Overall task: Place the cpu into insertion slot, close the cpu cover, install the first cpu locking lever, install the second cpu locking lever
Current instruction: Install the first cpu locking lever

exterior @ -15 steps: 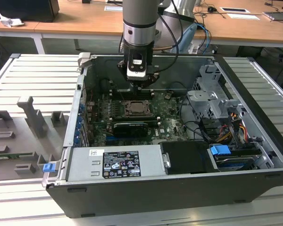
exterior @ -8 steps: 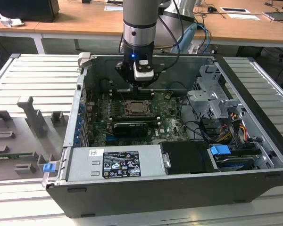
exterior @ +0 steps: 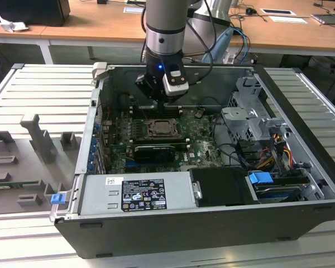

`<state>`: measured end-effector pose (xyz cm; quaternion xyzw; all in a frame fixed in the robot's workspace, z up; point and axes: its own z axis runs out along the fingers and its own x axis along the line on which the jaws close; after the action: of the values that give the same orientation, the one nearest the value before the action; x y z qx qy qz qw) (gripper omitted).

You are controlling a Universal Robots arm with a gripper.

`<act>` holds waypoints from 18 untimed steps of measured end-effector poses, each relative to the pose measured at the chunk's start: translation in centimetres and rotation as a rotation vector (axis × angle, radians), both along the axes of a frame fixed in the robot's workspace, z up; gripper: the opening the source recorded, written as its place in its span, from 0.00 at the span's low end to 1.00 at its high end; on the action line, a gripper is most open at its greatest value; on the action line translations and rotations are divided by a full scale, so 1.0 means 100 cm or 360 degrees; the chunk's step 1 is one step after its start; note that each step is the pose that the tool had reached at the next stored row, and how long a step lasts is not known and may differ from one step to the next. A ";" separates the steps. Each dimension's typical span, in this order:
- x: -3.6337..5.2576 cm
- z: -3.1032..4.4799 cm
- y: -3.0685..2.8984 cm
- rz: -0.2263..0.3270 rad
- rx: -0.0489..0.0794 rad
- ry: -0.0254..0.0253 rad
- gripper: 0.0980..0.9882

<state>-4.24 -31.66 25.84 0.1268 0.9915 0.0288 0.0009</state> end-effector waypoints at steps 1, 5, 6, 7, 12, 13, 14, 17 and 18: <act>0.0000 0.0000 0.0000 0.0039 0.0000 0.00000 0.01; 0.0000 -0.0001 0.0000 0.0155 0.0000 0.00000 0.01; 0.0000 -0.0001 0.0000 0.0180 0.0000 0.00000 0.01; 0.0000 -0.0001 0.0000 0.0206 0.0000 0.00001 0.01; 0.0000 -0.0001 0.0000 0.0376 0.0000 0.00000 0.01; 0.0000 -0.0001 0.0000 0.0407 0.0000 -0.00001 0.01; 0.0000 -0.0001 0.0000 0.0454 0.0000 0.00000 0.01; -0.0012 -0.0003 0.0000 0.0480 0.0000 -0.00021 0.01; -0.0032 -0.0004 0.0000 0.0481 0.0000 -0.00052 0.01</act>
<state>-4.56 -31.66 25.80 -0.0241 0.9993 0.0287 -0.0019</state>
